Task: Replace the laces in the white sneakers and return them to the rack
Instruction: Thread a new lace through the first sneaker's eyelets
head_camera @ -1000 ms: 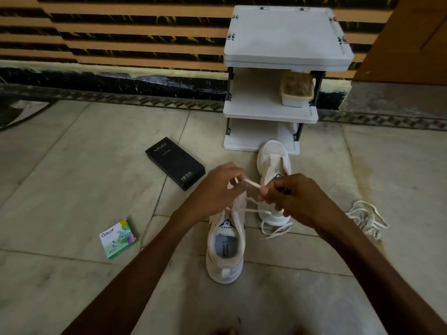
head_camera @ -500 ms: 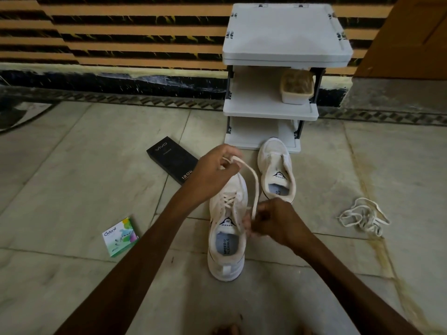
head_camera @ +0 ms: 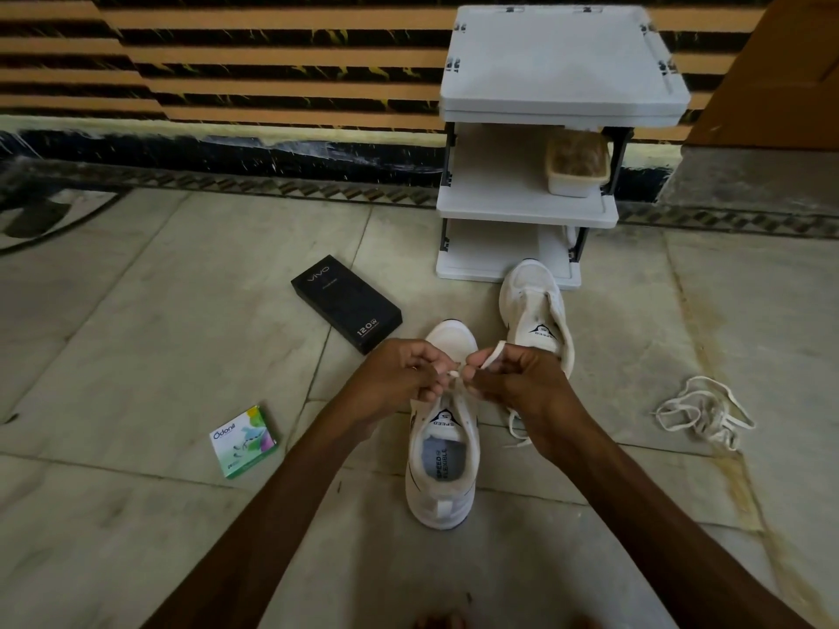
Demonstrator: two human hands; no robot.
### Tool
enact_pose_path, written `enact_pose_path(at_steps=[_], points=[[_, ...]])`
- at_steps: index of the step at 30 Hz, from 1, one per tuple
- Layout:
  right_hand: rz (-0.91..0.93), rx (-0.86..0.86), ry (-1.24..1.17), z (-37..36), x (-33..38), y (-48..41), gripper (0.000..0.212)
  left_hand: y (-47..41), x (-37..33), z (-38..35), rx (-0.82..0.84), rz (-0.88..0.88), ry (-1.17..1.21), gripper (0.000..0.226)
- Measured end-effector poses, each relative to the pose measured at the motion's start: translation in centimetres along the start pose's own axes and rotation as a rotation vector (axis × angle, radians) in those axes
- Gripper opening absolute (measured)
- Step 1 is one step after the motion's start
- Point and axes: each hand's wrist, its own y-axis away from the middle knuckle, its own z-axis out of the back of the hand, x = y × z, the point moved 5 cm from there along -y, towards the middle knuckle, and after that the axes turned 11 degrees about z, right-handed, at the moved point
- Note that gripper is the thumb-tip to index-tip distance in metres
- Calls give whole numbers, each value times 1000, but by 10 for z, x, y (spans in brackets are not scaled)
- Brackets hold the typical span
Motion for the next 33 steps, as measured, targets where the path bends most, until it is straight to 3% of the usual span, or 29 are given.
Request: enact_pose_path(at_steps=[3, 7, 12, 14, 17, 20, 23, 33], points=[[21, 51, 100, -3, -4, -2, 15, 0, 2, -1, -53, -17, 53, 11], [168, 104, 322, -8, -6, -5, 13, -3, 8, -2, -93, -13, 39, 30], [377, 55, 855, -7, -17, -14, 7, -3, 18, -5, -194, 38, -646, 34], [451, 72, 968, -15, -20, -12, 13, -4, 26, -9, -258, 29, -724, 31], [540, 79, 1010, -27, -13, -8, 12, -7, 34, -5, -319, 71, -506, 17], [541, 84, 1010, -33, -9, -12, 13, -15, 45, 7, -216, 227, -233, 11], [414, 132, 1009, -37, -13, -19, 25, -17, 53, 14, -90, 336, 23, 17], [410, 89, 872, -39, -24, -20, 27, -18, 54, 14, -8, 314, 78, 23]])
